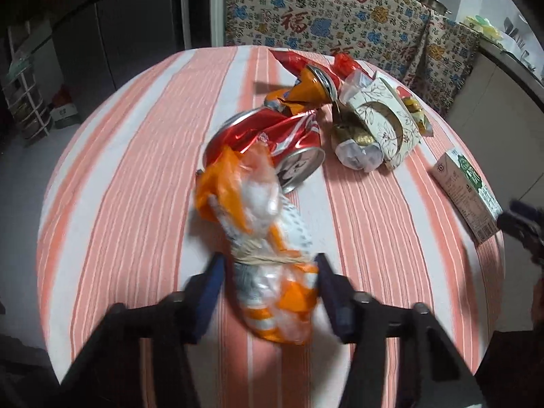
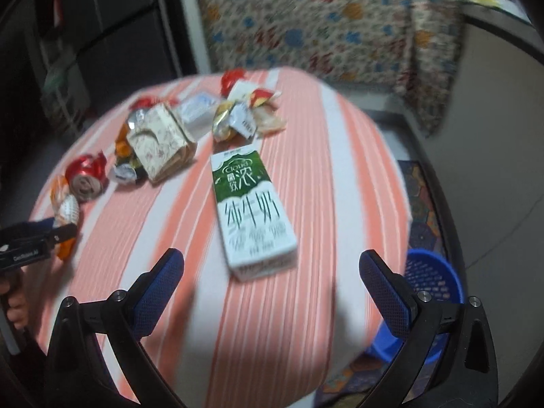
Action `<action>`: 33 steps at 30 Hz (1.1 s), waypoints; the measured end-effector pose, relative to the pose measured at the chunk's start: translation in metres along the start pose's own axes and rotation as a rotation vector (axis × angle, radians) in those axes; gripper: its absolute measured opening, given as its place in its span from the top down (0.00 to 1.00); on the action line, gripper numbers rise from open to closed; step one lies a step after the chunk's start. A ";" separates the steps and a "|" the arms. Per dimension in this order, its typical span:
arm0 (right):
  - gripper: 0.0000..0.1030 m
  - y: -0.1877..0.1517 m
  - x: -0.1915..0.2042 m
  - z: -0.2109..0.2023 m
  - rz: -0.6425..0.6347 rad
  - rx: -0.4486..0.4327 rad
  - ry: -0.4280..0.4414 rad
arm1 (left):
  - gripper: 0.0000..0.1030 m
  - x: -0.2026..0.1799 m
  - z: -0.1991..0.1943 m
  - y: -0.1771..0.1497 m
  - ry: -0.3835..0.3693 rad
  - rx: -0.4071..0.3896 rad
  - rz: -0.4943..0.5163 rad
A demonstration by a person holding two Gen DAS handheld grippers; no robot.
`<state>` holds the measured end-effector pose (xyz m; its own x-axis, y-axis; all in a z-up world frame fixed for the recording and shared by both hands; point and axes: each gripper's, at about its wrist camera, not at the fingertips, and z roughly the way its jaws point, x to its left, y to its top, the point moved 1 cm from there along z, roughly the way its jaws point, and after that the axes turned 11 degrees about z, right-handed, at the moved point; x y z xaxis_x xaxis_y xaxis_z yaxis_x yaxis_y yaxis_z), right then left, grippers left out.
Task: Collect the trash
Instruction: 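Grasp the orange snack wrapper with the left tool while the right tool grasps the milk carton, then carry wrapper and milk carton to the blue basket and open both tools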
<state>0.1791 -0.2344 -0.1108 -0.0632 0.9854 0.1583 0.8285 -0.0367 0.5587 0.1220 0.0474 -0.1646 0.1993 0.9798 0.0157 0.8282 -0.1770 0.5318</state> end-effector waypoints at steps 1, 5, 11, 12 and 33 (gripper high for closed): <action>0.01 0.008 0.005 0.009 -0.042 0.033 -0.002 | 0.56 0.000 -0.001 -0.001 -0.006 -0.005 0.003; 0.04 0.032 0.014 0.045 -0.099 0.151 0.018 | 0.57 0.002 -0.008 -0.012 -0.048 -0.020 0.008; 0.50 0.033 0.010 0.062 -0.060 0.210 0.039 | 0.57 -0.015 -0.019 -0.022 -0.099 -0.026 0.049; 0.50 0.031 0.009 0.058 -0.048 0.200 0.043 | 0.57 -0.020 -0.020 -0.022 -0.096 -0.028 0.060; 0.51 0.006 0.027 -0.001 -0.059 0.084 0.170 | 0.57 -0.082 -0.041 0.006 -0.038 -0.115 0.183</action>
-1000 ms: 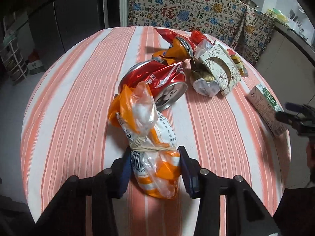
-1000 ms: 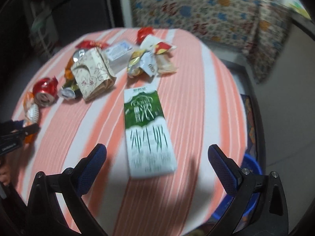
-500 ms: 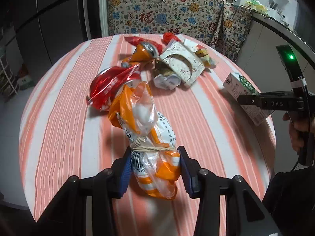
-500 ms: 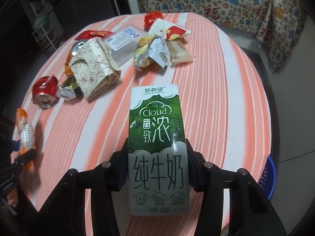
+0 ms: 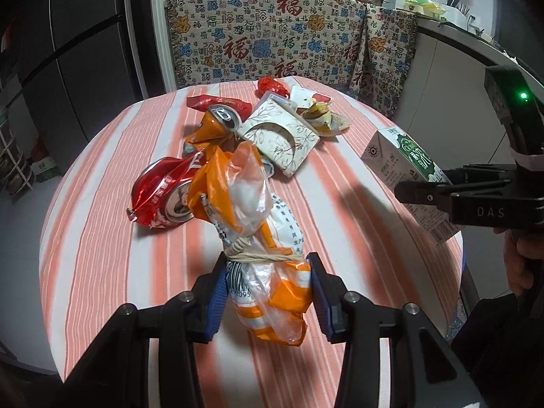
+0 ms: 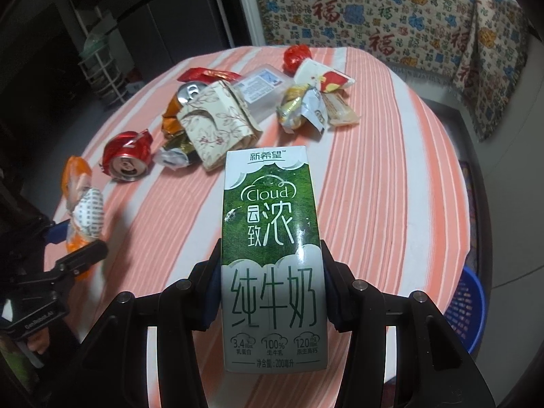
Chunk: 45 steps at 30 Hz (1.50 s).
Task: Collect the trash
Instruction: 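Carry wrapper and milk carton to the blue basket and open both tools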
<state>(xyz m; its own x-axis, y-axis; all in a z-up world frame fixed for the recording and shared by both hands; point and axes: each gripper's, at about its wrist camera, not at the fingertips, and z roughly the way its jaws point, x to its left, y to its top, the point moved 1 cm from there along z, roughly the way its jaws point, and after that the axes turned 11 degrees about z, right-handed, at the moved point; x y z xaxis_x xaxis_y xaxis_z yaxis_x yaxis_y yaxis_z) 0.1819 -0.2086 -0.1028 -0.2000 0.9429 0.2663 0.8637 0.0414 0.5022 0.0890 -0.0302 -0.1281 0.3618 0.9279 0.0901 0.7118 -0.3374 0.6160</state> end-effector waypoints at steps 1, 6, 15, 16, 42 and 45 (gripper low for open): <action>0.51 0.000 0.000 -0.002 -0.001 -0.004 0.008 | 0.57 -0.003 0.001 0.003 -0.014 -0.001 -0.002; 0.51 0.002 -0.022 -0.018 0.048 -0.029 0.022 | 0.57 -0.032 0.010 0.028 -0.116 -0.012 0.017; 0.51 -0.002 -0.174 -0.073 0.302 -0.088 -0.122 | 0.57 -0.152 0.045 0.100 -0.362 -0.016 0.147; 0.51 -0.005 -0.196 -0.078 0.340 -0.089 -0.146 | 0.57 -0.162 0.049 0.105 -0.379 -0.013 0.158; 0.26 -0.050 -0.386 -0.068 0.701 -0.060 -0.136 | 0.35 -0.366 0.205 0.150 -0.474 0.102 0.353; 0.25 -0.051 -0.387 -0.077 0.703 -0.088 -0.157 | 0.35 -0.361 0.193 0.146 -0.470 0.077 0.315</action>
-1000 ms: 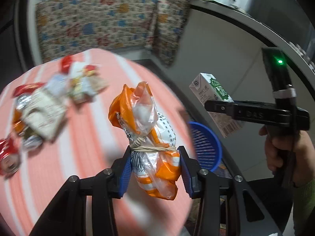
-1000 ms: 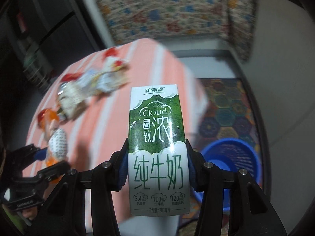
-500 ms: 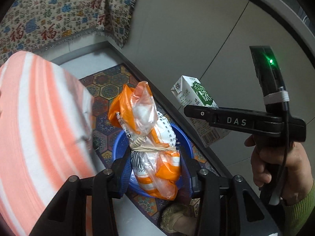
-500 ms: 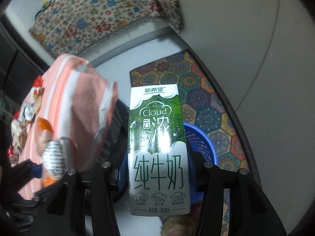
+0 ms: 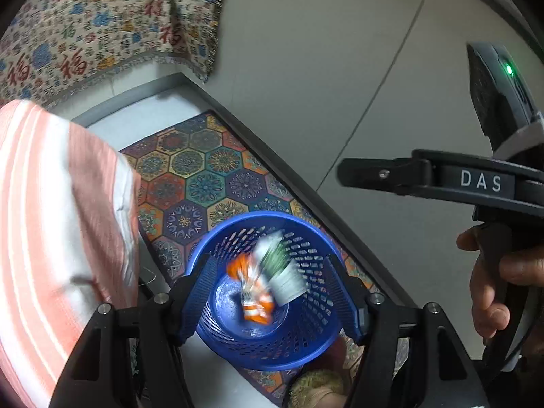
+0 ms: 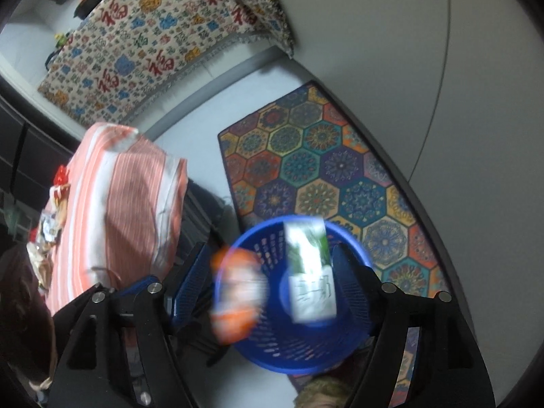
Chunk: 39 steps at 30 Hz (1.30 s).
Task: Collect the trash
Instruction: 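Carry wrapper and milk carton to the blue basket and open both tools, then move both tools back over the table toward the crushed red can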
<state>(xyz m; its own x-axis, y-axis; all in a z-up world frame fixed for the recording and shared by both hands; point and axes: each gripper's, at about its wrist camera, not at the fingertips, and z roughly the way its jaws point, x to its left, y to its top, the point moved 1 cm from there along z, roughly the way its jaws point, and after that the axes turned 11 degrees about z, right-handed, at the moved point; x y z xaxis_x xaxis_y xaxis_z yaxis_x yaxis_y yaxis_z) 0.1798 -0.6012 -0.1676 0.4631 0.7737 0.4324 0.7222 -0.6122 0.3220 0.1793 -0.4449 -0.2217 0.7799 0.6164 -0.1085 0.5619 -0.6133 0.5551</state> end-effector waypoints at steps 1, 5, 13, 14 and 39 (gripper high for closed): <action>0.23 0.000 0.000 -0.005 -0.006 -0.017 -0.009 | 0.35 0.000 -0.008 -0.002 0.000 -0.019 -0.006; 0.16 0.000 0.013 -0.020 -0.070 -0.085 -0.035 | 0.35 0.003 -0.049 -0.015 0.022 -0.107 -0.005; 0.11 -0.027 0.077 -0.056 -0.249 -0.222 0.022 | 0.35 0.034 -0.133 -0.076 0.122 -0.142 -0.062; 0.10 -0.033 0.087 -0.059 -0.277 -0.232 0.035 | 0.35 0.044 -0.144 -0.091 0.159 -0.133 -0.076; 0.05 -0.255 0.314 0.040 -0.897 0.045 0.210 | 0.25 0.223 -0.288 -0.306 0.531 -0.036 -0.361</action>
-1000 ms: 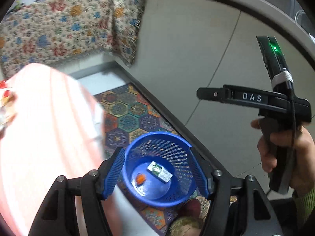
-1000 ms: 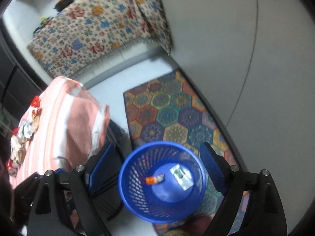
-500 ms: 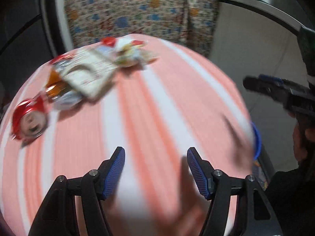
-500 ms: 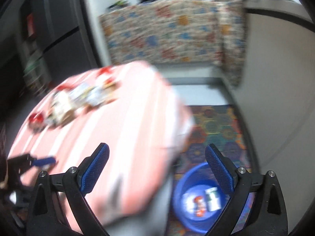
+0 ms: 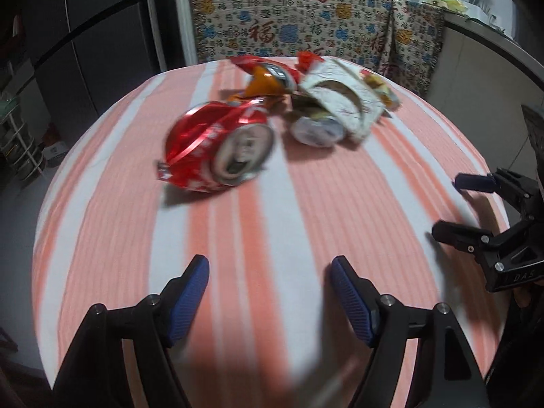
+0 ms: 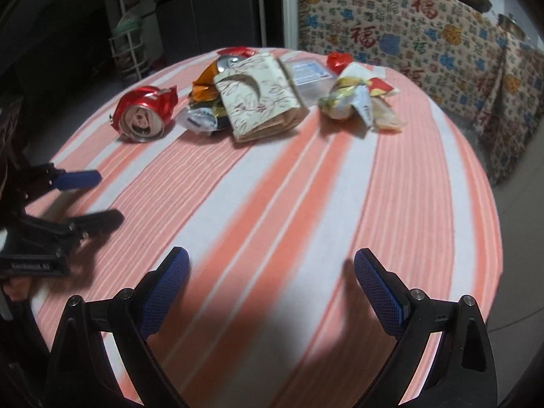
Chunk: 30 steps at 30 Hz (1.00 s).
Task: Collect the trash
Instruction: 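Move both tools back over the table toward the crushed red can, then grasp the crushed red can with the left tool while the right tool grasps the yellow snack bag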
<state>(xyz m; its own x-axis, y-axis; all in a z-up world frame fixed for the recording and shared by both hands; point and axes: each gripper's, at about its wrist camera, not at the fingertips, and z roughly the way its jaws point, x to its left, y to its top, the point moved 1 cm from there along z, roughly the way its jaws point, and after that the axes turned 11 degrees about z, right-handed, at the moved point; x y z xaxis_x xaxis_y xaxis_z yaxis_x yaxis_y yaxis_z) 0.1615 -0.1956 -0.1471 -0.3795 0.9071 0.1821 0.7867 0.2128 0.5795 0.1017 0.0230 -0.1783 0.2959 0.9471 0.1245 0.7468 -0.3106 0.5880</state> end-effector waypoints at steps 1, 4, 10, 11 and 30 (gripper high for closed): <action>0.04 0.000 0.002 0.005 -0.003 0.013 -0.007 | 0.24 0.009 0.002 0.000 0.000 -0.002 0.008; 0.01 0.001 0.006 0.009 -0.024 0.013 -0.020 | 0.14 0.023 0.010 0.005 -0.023 -0.005 0.040; 0.00 0.004 0.004 0.011 -0.023 0.012 -0.021 | 0.02 0.042 0.030 0.023 -0.111 0.002 0.174; 0.00 0.004 0.005 0.010 -0.023 0.010 -0.022 | 0.02 0.042 0.032 0.026 -0.120 0.001 0.187; 0.00 0.005 0.004 0.010 -0.018 0.007 -0.021 | 0.40 0.039 0.035 0.056 -0.165 -0.127 0.311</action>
<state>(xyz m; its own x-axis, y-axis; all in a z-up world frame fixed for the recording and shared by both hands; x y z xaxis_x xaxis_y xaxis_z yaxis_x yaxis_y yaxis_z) 0.1687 -0.1876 -0.1514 -0.3832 0.9106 0.1547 0.7831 0.2315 0.5772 0.1753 0.0397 -0.1685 0.5967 0.7799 0.1890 0.5289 -0.5594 0.6382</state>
